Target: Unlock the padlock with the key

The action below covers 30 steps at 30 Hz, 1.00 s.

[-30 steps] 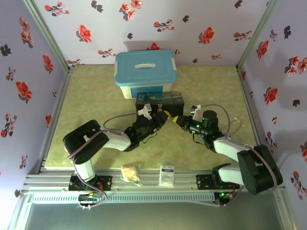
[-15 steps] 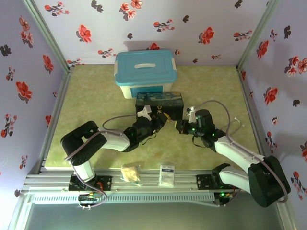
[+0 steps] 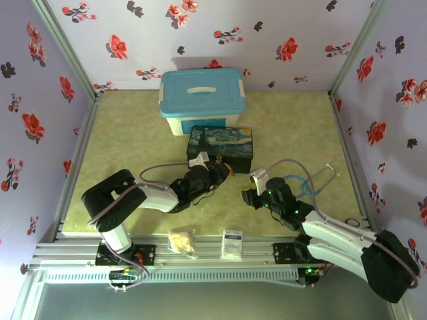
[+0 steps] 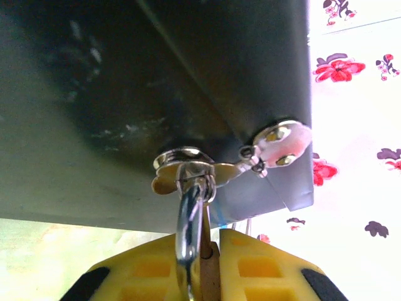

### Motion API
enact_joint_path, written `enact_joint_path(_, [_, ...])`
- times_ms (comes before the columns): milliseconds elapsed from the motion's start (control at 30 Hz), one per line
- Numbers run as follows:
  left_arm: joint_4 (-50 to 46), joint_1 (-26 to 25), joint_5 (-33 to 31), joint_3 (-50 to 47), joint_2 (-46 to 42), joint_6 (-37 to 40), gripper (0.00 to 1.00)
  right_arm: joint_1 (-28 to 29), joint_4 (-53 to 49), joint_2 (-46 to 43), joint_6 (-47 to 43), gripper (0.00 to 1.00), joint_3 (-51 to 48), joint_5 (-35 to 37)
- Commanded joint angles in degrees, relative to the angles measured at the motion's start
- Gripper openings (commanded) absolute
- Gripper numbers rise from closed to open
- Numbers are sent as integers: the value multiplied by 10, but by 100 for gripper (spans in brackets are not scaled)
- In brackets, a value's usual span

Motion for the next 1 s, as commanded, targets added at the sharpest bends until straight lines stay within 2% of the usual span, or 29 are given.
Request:
enact_joint_path(0, [15,9,13,-5,-17,15,0,4,75,-8,-69,38,-5,30])
enact_joint_path(133, [45,11,23,-13,-3,6,0,29,118,17,-107,33,-5,66])
enact_joint_path(367, [67,15,33,-27,-2,-7,0,79,196,101,-200,34,5,97])
enact_joint_path(567, [78,17,34,-35,0,-19,0,116,262,187,-249,33,21,159])
enact_joint_path(667, [105,11,36,-34,18,-33,0,118,289,203,-250,31,22,187])
enact_joint_path(967, [118,15,50,-26,30,-47,0,123,320,260,-277,25,49,195])
